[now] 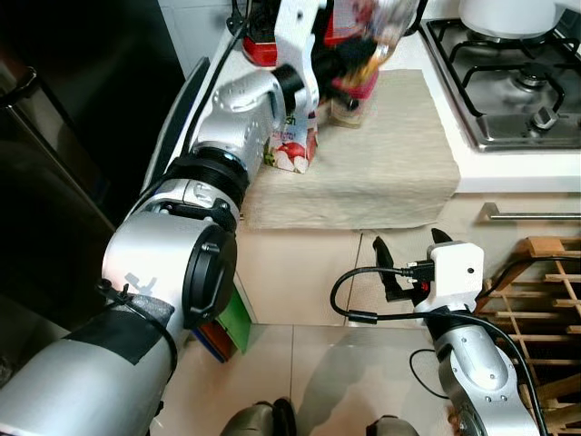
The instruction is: Restocking fridge
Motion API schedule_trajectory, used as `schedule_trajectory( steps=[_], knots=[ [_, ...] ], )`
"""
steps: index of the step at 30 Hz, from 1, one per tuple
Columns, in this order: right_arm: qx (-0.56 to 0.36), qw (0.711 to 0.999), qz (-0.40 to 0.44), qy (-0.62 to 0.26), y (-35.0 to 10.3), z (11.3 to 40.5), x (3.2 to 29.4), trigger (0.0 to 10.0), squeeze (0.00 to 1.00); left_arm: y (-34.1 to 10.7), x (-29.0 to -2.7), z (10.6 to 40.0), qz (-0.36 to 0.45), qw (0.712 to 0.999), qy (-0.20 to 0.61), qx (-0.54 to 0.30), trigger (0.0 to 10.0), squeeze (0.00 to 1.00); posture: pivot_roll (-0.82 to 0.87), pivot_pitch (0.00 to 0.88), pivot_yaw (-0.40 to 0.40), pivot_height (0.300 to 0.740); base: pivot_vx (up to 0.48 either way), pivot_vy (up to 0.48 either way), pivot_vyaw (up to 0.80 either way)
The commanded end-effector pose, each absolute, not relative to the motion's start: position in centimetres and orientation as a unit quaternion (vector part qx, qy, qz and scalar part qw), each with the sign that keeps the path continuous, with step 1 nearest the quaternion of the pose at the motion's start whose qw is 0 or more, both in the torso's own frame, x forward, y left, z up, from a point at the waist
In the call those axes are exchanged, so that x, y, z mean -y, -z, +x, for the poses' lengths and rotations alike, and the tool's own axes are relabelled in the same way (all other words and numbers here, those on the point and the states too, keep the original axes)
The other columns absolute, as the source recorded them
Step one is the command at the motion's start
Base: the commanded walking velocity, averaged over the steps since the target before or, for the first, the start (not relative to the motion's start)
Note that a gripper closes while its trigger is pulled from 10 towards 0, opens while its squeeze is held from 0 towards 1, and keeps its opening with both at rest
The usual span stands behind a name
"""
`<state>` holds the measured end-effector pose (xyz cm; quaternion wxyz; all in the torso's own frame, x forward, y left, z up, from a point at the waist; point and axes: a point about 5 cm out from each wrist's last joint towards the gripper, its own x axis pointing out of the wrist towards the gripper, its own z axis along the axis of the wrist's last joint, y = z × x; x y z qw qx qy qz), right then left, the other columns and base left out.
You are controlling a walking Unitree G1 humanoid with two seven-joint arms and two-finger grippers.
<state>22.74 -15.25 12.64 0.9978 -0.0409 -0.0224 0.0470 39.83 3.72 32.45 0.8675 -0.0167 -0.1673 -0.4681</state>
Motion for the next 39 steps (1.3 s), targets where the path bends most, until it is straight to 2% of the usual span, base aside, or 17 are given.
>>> schedule_trajectory(
  steps=[1, 11, 14, 19, 23, 27, 31, 35, 39],
  knots=[
    [0.030, 0.998, -0.042, -0.040, -12.8, 23.0, 15.3, 10.0, 0.00, -33.0, -4.0, 39.5, -0.005, 0.856, 0.479, 0.194, 0.0, 0.00, -0.17, 0.028, 0.141, 0.740, 0.000, 0.000, 0.00],
    [0.060, 0.997, -0.046, -0.009, -13.5, 24.0, 16.0, 10.0, 0.00, -34.3, -5.0, 38.4, -0.017, 0.845, 0.477, 0.241, 0.0, 0.00, -0.15, 0.000, 0.148, 0.740, 0.000, 0.000, 0.00],
    [0.086, 0.995, -0.040, 0.014, -14.4, 24.5, 16.4, 10.0, 0.00, -35.8, -5.7, 36.2, -0.022, 0.831, 0.479, 0.283, 0.0, 0.00, -0.13, 0.000, 0.148, 0.740, 0.000, 0.000, 0.00],
    [0.100, 0.994, -0.044, 0.021, -14.7, 25.5, 16.7, 10.0, 0.00, -36.3, -6.6, 34.2, -0.005, 0.819, 0.489, 0.300, 0.0, 0.00, -0.10, 0.000, 0.140, 0.740, 0.000, 0.000, 0.00],
    [0.102, 0.994, -0.042, 0.025, -14.6, 26.2, 16.9, 10.0, 0.00, -36.8, -7.6, 33.3, -0.001, 0.823, 0.477, 0.310, 0.0, 0.00, -0.07, 0.000, 0.131, 0.740, 0.000, 0.000, 0.00],
    [0.108, 0.993, -0.043, 0.033, -14.6, 26.7, 17.3, 10.0, 0.00, -36.6, -11.1, 32.8, -0.015, 0.867, 0.361, 0.344, 0.0, 0.00, -0.05, 0.000, 0.119, 0.740, 0.000, 0.000, 0.00],
    [0.116, 0.992, -0.043, 0.035, -14.9, 26.6, 17.8, 10.0, 0.00, -34.5, -14.9, 32.7, -0.070, 0.911, 0.252, 0.318, 0.0, 0.00, -0.03, 0.000, 0.085, 0.740, 0.000, 0.000, 0.00],
    [0.118, 0.991, -0.050, 0.040, -14.7, 26.7, 18.5, 10.0, 0.00, -30.7, -15.2, 31.2, -0.076, 0.939, 0.220, 0.254, 0.0, 0.00, -0.01, 0.000, 0.063, 0.740, 0.000, 0.000, 0.00],
    [0.119, 0.991, -0.051, 0.041, -14.6, 26.9, 18.6, 10.0, 0.00, -27.8, -14.8, 30.5, -0.078, 0.951, 0.211, 0.211, 0.0, 0.00, 0.01, 0.000, 0.054, 0.740, 0.000, 0.000, 0.00]
  ],
)
